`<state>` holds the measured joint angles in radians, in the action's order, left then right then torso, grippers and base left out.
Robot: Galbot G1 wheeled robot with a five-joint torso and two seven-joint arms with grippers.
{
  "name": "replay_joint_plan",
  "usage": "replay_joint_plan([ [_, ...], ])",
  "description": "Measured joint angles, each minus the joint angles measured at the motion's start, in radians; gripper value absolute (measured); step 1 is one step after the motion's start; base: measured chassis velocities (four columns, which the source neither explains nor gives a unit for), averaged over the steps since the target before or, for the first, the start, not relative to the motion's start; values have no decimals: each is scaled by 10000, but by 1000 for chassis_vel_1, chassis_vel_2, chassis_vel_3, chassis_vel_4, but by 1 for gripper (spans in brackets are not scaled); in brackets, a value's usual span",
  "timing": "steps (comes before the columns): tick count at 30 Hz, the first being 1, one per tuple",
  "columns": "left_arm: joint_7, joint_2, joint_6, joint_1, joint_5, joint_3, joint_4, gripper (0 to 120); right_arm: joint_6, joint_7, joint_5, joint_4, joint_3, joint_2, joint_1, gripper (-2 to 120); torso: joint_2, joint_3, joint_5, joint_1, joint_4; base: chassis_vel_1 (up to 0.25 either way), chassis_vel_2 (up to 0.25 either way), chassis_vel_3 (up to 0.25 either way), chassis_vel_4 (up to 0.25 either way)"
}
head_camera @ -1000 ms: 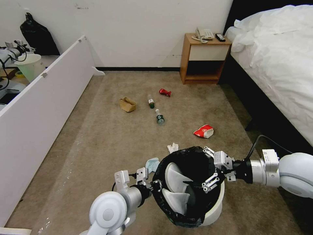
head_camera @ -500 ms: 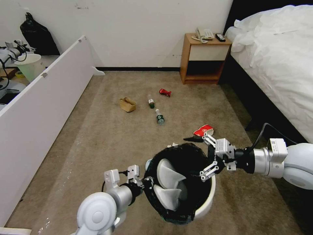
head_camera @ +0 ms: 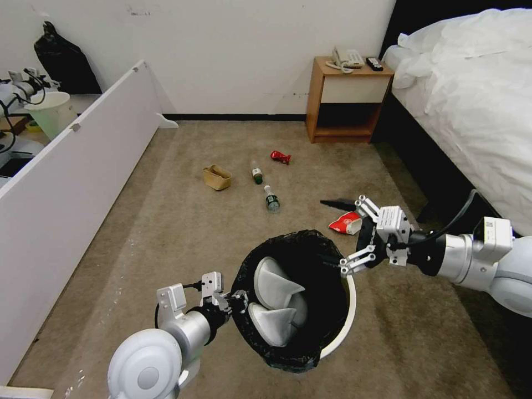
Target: Pick up the trash bin, then pick up the garbage from the floor and place it into the trash bin.
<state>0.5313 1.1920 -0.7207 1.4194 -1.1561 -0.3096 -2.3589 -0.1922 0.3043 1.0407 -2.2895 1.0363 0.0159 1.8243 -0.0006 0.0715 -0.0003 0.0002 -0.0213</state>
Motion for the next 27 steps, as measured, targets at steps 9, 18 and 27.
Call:
replay_joint_plan([
  [9, 104, 64, 40, 546, 289, -290, -590, 2, 229, -733, -3, -267, 517, 421, 23, 100, 0, -1, 0, 0, 0, 0, 0, 0, 0],
  [18, -31, 325, 113, 1380, 762, -884, -1196, 2, 673, -1516, -186, -712, 833, 1245, 128, 100, 0, -1, 1, 0, 0, 0, 0, 0, 0],
  [27, -616, 919, 256, 2219, 1845, -1441, -1439, 2, 1371, -2339, -675, -1247, 765, 2320, 240, 100, 0, -1, 0, -1, 0, 0, 0, 0, 0],
])
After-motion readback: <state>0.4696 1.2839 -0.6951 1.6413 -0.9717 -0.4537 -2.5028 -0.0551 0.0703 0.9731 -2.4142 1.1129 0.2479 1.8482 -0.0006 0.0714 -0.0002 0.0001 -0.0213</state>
